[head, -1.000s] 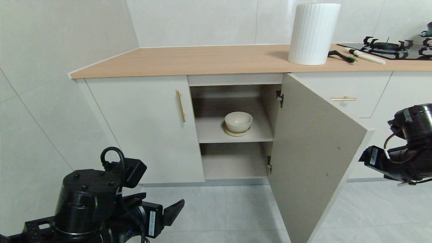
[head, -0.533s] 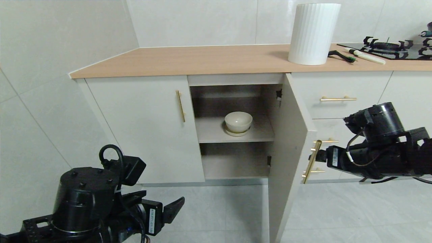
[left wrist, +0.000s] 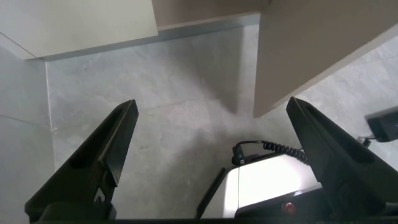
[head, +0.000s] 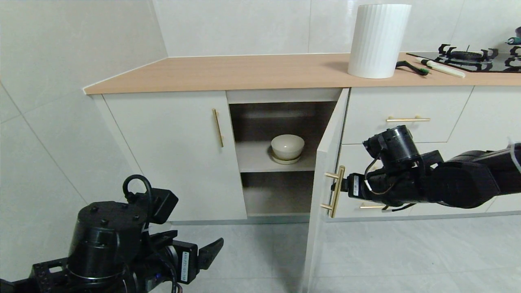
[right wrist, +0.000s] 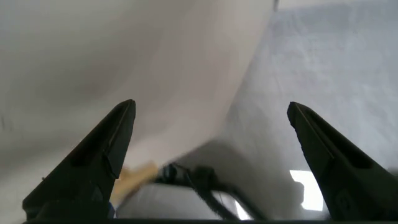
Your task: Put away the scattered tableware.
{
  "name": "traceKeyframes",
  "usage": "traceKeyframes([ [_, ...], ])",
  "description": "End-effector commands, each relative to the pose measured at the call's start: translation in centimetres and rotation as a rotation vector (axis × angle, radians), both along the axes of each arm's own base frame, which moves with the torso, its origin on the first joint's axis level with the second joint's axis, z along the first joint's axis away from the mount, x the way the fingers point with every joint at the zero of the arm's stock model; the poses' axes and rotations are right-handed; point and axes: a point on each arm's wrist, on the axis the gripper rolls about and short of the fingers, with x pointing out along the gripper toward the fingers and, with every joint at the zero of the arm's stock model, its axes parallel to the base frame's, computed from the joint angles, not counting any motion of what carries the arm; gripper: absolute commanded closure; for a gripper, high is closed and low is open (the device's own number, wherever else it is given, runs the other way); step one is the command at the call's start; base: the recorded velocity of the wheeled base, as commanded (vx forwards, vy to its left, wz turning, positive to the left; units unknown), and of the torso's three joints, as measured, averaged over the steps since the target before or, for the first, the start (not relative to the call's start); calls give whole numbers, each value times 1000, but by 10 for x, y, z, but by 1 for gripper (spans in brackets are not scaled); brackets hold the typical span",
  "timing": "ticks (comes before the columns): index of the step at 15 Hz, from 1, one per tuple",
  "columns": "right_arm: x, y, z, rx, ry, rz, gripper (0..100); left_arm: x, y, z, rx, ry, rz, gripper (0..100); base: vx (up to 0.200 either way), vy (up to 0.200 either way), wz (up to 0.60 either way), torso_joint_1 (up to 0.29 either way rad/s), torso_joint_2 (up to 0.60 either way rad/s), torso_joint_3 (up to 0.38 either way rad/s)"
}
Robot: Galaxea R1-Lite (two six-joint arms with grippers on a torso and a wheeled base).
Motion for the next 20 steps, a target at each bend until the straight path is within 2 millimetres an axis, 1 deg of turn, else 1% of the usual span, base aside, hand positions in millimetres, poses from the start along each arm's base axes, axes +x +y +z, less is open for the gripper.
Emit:
traceKeyframes([
  [1, 12, 12, -21, -12, 18, 14, 0, 0, 0, 0, 0, 2, 1, 0, 0, 0, 0, 0, 0, 0],
  [3, 14, 15, -28, -19, 19, 15, 0, 0, 0, -2, 4, 7, -1, 0, 0, 0, 0, 0, 0, 0],
  [7, 13, 14, -25, -12, 12, 13, 0, 0, 0, -2, 5, 8, -1, 0, 0, 0, 0, 0, 0, 0],
  [10, 14, 15, -28, -16, 19, 11, 0, -3, -2, -4, 15, 14, -16, 0, 0, 0, 0, 0, 0, 0],
  [16, 17, 17, -28, 13, -3, 2, 0, -3, -2, -4, 25, 10, -22, 0, 200, 0, 0, 1, 3, 2],
  [20, 26, 25, -37, 89, -38, -35, 0, -3, -2, -3, 25, 10, -22, 0, 200, 0, 0, 0, 2, 2],
])
